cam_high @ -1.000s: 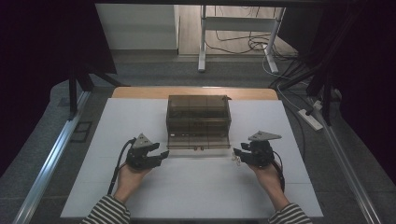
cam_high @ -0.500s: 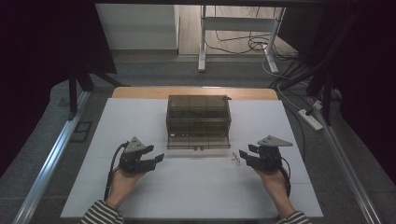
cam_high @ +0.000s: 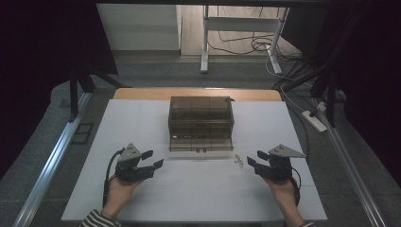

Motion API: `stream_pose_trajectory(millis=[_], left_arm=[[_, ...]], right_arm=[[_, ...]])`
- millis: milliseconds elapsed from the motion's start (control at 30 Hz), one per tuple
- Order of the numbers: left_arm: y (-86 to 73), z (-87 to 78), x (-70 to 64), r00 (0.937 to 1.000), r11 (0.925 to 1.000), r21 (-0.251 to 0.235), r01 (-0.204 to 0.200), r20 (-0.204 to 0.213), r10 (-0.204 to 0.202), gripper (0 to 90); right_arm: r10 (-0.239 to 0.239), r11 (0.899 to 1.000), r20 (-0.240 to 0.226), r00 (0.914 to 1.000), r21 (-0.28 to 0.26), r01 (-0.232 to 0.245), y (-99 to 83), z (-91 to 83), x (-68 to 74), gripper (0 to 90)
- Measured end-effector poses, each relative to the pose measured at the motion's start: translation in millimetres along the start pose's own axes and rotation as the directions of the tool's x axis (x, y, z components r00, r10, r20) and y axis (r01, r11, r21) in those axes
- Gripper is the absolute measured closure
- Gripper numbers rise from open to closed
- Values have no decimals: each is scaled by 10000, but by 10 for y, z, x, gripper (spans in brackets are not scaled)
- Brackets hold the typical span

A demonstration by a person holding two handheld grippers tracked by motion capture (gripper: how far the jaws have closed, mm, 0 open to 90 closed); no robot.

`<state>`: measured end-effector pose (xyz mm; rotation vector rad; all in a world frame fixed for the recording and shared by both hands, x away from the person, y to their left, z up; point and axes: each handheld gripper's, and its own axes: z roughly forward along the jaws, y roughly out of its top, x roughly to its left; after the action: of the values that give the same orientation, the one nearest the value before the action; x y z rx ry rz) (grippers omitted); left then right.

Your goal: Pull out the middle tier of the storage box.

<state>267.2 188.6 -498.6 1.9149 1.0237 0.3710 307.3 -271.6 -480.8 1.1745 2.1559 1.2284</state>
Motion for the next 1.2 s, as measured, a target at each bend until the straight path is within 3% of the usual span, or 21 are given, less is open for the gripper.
stream_pose_trajectory(millis=[467,1200], left_arm=[[-72,-132,-6,10000,9989,-473,9,-49,-11,400],[-229,-375,-17,9998,9936,-1128,35,-204,-58,380]], right_arm=[[398,9979,164,9991,-514,-389,-127,-165,-77,418],[548,9941,464,9974,-965,-502,-316,-350,-63,357]])
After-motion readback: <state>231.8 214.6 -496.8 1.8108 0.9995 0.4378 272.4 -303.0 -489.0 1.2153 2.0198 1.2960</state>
